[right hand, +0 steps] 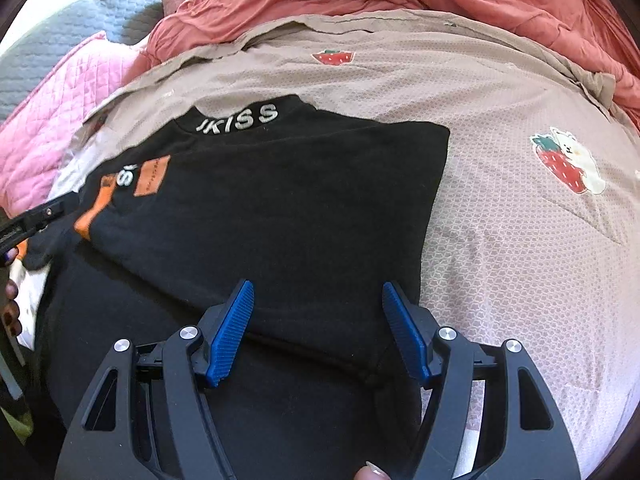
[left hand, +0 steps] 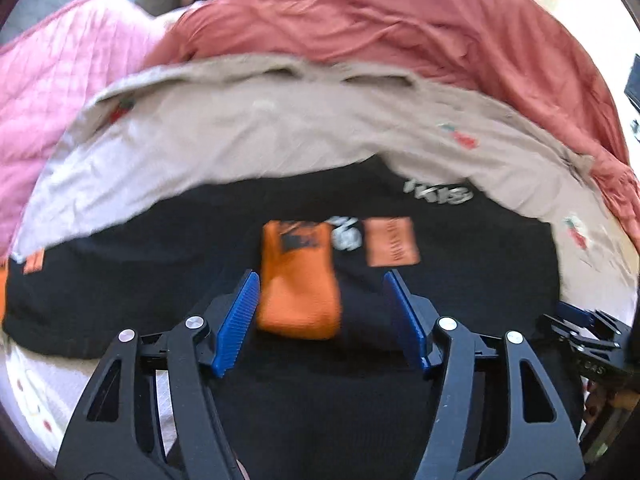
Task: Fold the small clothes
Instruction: 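Withdraw the left tool and move it toward the other orange cuff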
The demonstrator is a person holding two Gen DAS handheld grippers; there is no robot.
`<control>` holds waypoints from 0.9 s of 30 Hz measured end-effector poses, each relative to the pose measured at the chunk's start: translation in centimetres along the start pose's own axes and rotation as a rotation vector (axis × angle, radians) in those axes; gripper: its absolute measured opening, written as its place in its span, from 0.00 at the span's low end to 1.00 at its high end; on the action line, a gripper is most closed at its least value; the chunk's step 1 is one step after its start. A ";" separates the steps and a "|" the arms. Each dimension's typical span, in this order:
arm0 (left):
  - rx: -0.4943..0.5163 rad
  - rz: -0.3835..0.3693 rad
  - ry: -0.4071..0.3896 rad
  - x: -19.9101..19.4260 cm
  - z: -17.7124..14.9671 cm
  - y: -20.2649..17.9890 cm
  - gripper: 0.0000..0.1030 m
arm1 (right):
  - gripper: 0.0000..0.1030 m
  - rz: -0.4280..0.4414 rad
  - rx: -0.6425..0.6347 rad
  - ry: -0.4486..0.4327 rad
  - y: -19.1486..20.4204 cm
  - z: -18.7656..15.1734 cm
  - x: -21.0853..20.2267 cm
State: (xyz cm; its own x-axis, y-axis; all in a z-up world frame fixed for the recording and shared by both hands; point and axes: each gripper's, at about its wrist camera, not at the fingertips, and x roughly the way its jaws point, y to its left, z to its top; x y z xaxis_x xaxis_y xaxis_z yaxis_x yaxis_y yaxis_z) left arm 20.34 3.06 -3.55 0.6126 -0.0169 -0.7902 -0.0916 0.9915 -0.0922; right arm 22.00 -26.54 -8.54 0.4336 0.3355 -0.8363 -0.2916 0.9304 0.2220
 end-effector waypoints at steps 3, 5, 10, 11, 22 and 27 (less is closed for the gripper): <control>0.071 -0.021 0.042 1.3 0.1 -2.1 0.55 | 0.64 0.043 0.020 -0.020 -0.2 0.2 -0.6; 0.079 -0.030 0.077 2.5 -0.3 -2.5 0.55 | 0.64 0.058 0.011 -0.023 0.1 0.3 -0.7; -0.003 0.008 0.174 6.3 -1.8 -0.6 0.56 | 0.72 0.013 -0.073 0.049 1.4 -0.2 0.6; -0.010 0.002 0.162 6.2 -1.8 -0.5 0.56 | 0.72 0.002 -0.087 0.059 1.5 -0.4 1.0; -0.079 -0.013 0.091 1.3 -1.7 0.4 0.63 | 0.73 0.040 -0.062 0.008 1.4 0.0 -0.2; -0.103 0.001 0.066 -1.0 -1.9 0.7 0.70 | 0.73 0.055 -0.084 -0.038 2.0 0.2 -1.4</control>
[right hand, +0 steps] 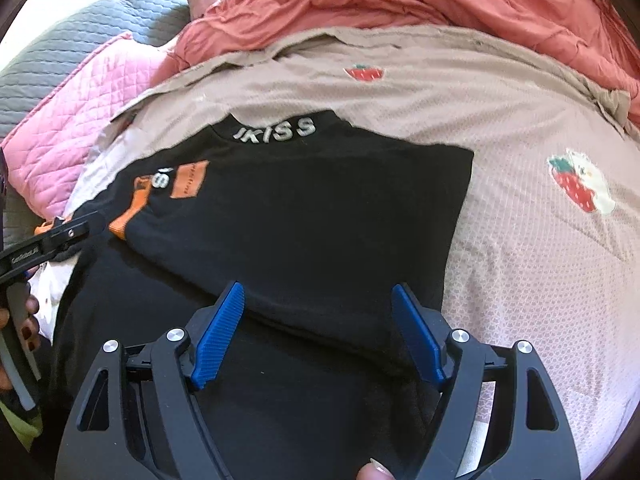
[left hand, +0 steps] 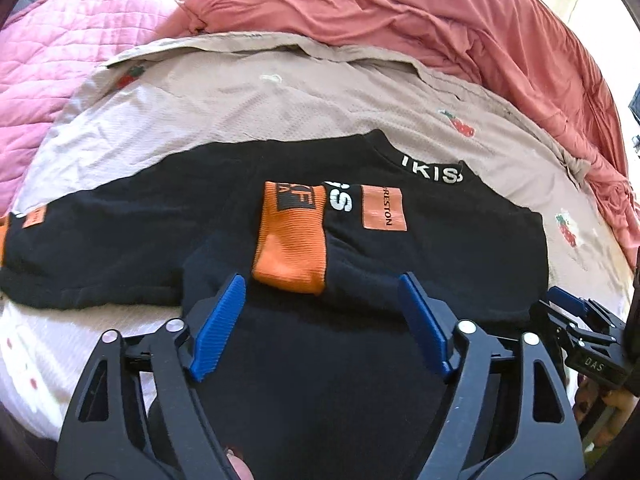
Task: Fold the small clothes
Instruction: 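Withdraw the left tool and move it toward the other orange cuff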
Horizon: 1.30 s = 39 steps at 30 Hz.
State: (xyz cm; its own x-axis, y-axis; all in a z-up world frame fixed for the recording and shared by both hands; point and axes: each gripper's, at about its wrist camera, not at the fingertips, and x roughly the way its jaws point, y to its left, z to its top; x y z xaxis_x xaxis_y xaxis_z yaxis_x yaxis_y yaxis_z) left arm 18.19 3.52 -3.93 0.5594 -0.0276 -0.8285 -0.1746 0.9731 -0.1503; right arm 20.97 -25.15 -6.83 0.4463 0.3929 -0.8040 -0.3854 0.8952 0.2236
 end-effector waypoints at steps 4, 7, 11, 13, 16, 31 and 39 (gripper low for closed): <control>-0.014 0.014 -0.016 -1.8 -0.3 0.6 0.78 | 0.95 -0.001 -0.009 -0.045 0.3 0.1 -1.2; -0.019 0.030 -0.030 -2.9 -0.5 1.1 0.81 | 0.95 -0.002 -0.021 -0.071 0.6 0.2 -1.8; -0.031 0.042 -0.046 -4.2 -0.9 2.0 0.89 | 0.95 -0.021 -0.046 -0.106 1.2 0.1 -2.8; -0.026 0.054 -0.052 -4.7 -1.1 2.3 0.90 | 0.95 -0.025 -0.055 -0.122 1.5 -0.1 -3.3; -0.018 0.069 -0.058 -5.2 -1.3 2.7 0.91 | 0.95 -0.034 -0.063 -0.154 2.2 -0.6 -4.1; -0.060 0.108 -0.115 -6.9 -2.2 7.0 0.91 | 0.95 0.008 -0.126 -0.247 10.2 -2.6 -6.4; -0.132 0.109 -0.134 -7.4 -2.4 10.3 0.91 | 0.96 0.011 -0.206 -0.200 14.7 -3.8 -5.5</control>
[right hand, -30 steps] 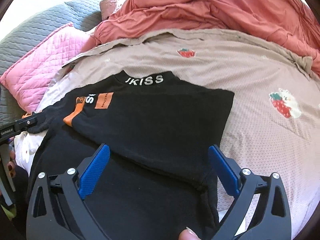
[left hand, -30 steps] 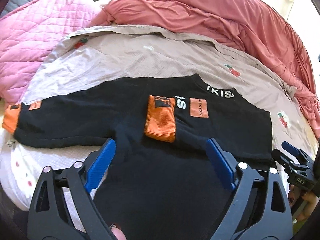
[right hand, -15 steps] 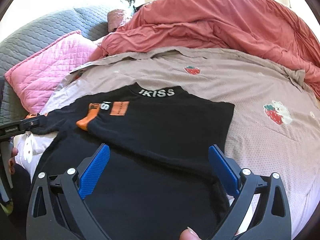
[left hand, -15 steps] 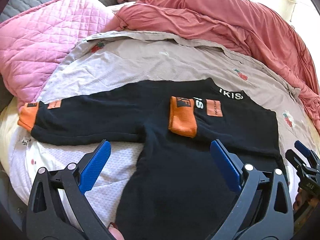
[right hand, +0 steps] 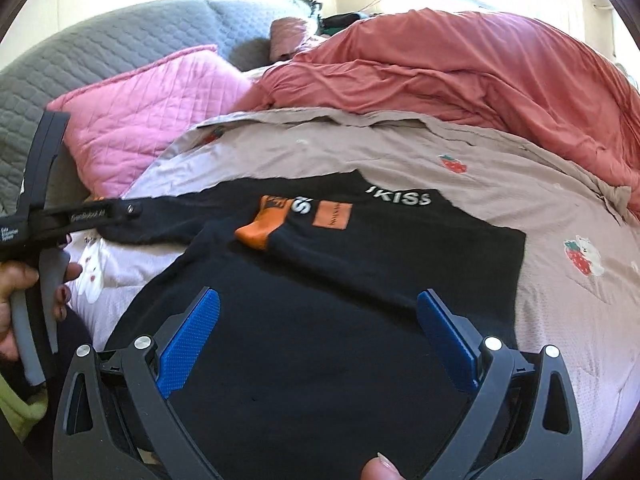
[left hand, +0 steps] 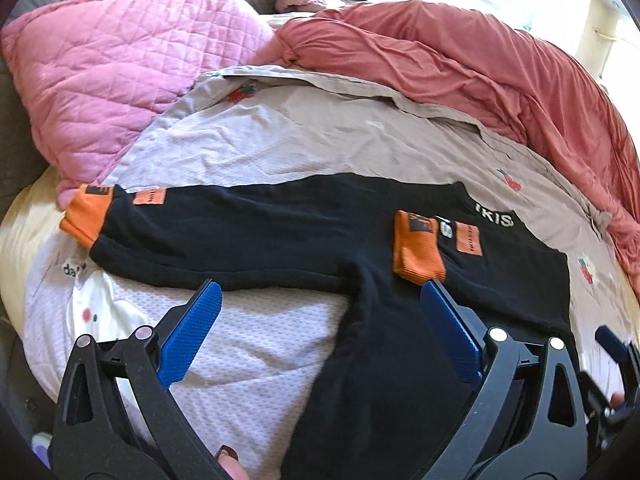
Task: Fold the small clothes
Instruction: 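Withdraw the left tool and move it toward the other orange cuff, then close the left tool on the other sleeve's orange cuff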
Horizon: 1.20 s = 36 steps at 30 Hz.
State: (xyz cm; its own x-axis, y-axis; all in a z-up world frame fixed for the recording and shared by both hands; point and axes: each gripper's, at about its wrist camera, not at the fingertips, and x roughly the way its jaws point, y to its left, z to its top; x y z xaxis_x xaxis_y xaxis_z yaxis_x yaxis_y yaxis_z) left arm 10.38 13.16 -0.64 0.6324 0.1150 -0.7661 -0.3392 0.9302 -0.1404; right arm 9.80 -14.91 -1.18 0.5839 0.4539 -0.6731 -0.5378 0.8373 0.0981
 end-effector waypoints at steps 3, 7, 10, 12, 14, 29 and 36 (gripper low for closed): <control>-0.019 0.012 -0.009 0.0 0.3 1.1 0.91 | 0.96 0.013 -0.012 0.012 1.7 0.2 0.4; -0.005 0.055 -0.037 -0.3 0.6 2.5 0.91 | 0.96 0.012 -0.048 0.023 4.0 0.4 0.9; -0.010 0.083 -0.051 -0.4 0.8 3.7 0.91 | 0.96 0.015 -0.071 0.036 5.8 0.7 1.6; -0.024 0.097 -0.055 -0.4 1.0 4.7 0.91 | 0.96 0.015 -0.086 0.047 6.8 0.9 2.1; -0.043 0.108 -0.053 -0.3 1.1 5.6 0.91 | 0.96 0.016 -0.098 0.054 7.6 1.1 2.5; -0.332 0.185 -0.062 0.3 1.7 15.0 0.91 | 0.96 0.044 -0.191 0.083 13.9 4.2 6.4; -0.496 0.236 -0.041 1.2 2.0 20.0 0.91 | 0.96 0.072 -0.220 0.094 16.0 6.0 8.1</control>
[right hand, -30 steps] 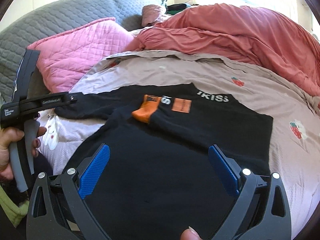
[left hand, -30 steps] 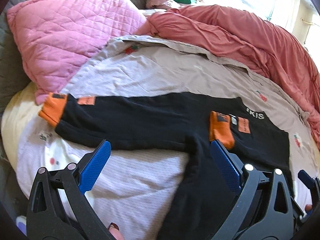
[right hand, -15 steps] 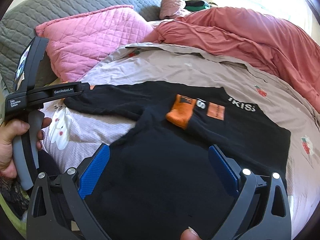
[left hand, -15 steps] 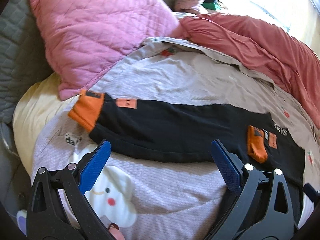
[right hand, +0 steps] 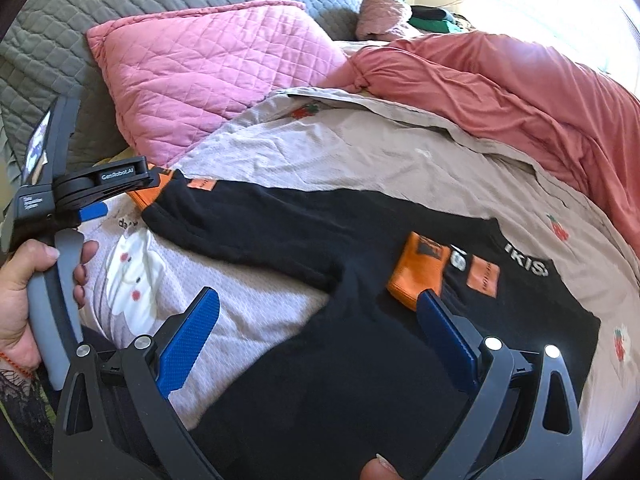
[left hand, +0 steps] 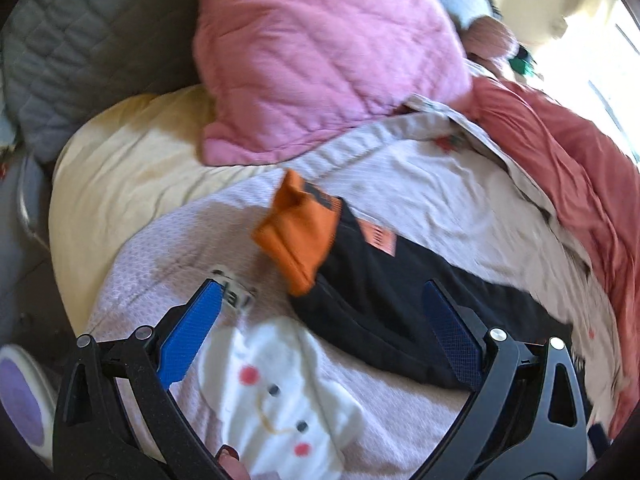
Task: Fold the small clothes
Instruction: 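Close the left tool on the other sleeve's orange cuff, then fold the sleeve across the shirt body with the left tool and open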
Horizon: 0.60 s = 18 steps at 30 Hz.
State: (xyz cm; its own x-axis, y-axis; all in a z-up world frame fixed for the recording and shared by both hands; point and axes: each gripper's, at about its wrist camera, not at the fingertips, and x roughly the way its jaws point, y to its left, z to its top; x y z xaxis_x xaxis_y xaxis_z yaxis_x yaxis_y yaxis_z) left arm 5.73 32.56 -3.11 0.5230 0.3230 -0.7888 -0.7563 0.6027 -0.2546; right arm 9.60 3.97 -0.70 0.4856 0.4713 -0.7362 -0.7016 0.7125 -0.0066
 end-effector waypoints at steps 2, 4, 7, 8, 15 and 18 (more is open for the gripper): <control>-0.056 0.011 0.001 1.0 0.5 0.8 0.91 | 0.96 0.014 0.007 0.007 0.5 0.3 0.6; -0.102 0.002 0.007 1.7 0.7 1.2 0.91 | 0.96 0.028 0.026 0.016 0.7 0.2 1.1; -0.128 -0.004 -0.001 2.3 1.0 1.4 0.90 | 0.96 0.058 0.065 0.043 1.1 -0.3 1.9; -0.127 -0.006 -0.009 2.3 1.1 1.4 0.83 | 0.96 0.062 0.071 0.049 1.2 -0.6 2.0; -0.063 -0.077 -0.025 2.8 1.3 -0.6 0.03 | 0.95 0.039 0.137 0.080 -0.8 -3.0 1.7; 0.048 -0.160 -0.083 1.0 1.1 -3.0 0.03 | 0.95 0.012 0.184 0.093 -3.1 -4.5 0.8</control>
State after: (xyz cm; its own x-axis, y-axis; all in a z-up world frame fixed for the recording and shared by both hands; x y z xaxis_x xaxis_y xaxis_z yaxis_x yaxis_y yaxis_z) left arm 8.99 31.85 -2.54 0.6673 0.2784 -0.6908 -0.6422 0.6848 -0.3444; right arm 9.81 -0.20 -4.27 0.4217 0.4361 -0.7950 -0.5953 0.7945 0.1201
